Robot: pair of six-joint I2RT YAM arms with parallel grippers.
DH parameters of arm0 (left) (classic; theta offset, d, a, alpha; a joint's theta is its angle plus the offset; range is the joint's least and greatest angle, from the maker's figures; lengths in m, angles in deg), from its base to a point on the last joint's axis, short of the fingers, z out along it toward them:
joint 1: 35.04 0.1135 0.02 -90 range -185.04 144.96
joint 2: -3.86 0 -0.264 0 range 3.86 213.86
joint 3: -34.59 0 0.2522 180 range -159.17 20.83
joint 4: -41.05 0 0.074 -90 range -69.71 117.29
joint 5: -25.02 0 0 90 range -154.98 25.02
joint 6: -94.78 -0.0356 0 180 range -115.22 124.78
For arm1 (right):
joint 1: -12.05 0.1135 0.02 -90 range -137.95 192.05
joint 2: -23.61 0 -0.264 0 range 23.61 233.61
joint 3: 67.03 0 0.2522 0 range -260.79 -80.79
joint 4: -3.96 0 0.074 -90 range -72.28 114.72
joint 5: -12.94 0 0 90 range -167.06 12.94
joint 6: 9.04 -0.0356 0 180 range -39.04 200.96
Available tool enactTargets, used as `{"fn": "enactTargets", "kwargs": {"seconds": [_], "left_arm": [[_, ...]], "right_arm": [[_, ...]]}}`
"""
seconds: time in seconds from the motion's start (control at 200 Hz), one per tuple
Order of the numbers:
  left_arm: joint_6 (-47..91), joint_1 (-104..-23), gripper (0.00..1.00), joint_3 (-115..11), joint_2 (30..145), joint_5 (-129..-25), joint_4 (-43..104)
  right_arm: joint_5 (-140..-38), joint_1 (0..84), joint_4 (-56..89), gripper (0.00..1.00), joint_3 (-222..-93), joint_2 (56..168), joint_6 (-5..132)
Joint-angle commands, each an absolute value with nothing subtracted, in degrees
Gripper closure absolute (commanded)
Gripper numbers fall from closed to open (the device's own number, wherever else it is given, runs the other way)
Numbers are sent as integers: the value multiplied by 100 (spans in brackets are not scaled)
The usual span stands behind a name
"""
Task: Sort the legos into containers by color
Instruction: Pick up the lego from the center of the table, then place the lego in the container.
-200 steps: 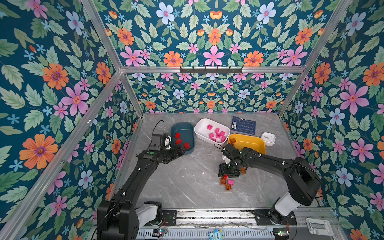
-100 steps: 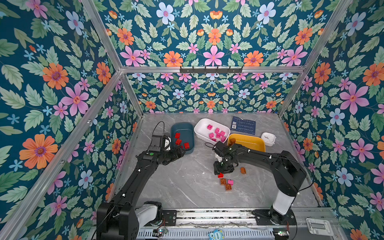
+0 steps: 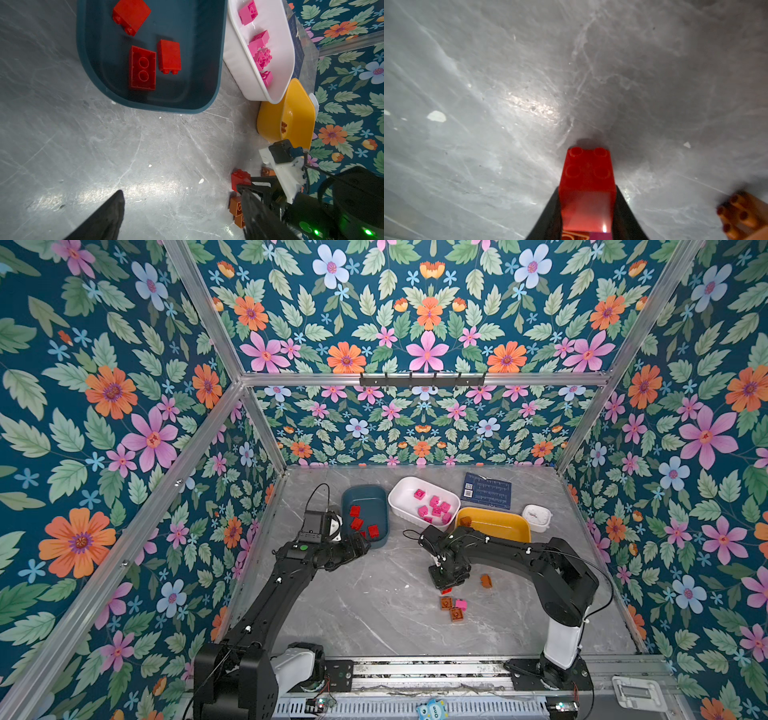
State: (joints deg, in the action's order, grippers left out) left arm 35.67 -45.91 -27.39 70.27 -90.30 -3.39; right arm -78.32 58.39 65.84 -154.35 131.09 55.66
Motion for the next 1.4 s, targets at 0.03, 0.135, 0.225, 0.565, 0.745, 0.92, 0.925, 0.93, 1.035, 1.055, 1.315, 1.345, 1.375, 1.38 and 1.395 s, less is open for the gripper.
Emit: {"fn": "enactTargets", "kwargs": {"seconds": [0.03,0.135,0.225,0.565,0.745,0.92,0.925,0.93,1.035,1.055,1.315,1.345,1.375,1.38,1.395], "left_arm": [[3457,-4585,12,-2833,7022,-8951,-424],[3418,-4585,12,-2949,6995,-8894,-512],[3365,-4576,12,-3061,6985,-8821,-592],[3350,-4524,12,-3224,6968,-8750,-642],[3346,-4480,12,-3234,6946,-8739,-655],[3317,-4428,12,-3234,6937,-8727,-681],[3317,-4427,12,-3234,6935,-8729,-681],[3317,-4427,12,-3234,6939,-8730,-681],[3286,-4401,12,-3205,6958,-8739,-682],[3282,-4392,12,-3199,6966,-8739,-675],[3209,-4339,12,-3173,7014,-8750,-682],[3203,-4330,12,-3172,7028,-8756,-682],[3200,-4330,12,-3165,7035,-8761,-673],[3197,-4330,11,-3169,7037,-8763,-673],[3198,-4330,12,-3168,7043,-8765,-673]], "right_arm": [[-7562,5829,6871,71,-15533,13025,5775],[-7847,5730,6639,71,-15701,12811,5854],[-8361,5577,6304,72,-15973,12697,5890],[-9713,5422,5550,73,-18080,13768,6197],[-9921,5423,5478,73,-19491,14726,6250],[-9813,5419,5665,73,-20611,15533,6448],[-9801,5417,5665,73,-20634,15557,6459],[-9787,5420,5665,73,-20654,15572,6469],[-9528,5423,5714,73,-21111,15985,6651],[-9479,5423,5734,72,-21195,16061,6682],[-9186,5414,6110,52,-21973,16608,6908],[-9175,5406,6139,50,-22001,16616,6917],[-9166,5397,6172,49,-22015,16601,6926],[-9157,5401,6173,48,-22013,16596,6931],[-9152,5393,6183,47,-21999,16573,6939]]}}
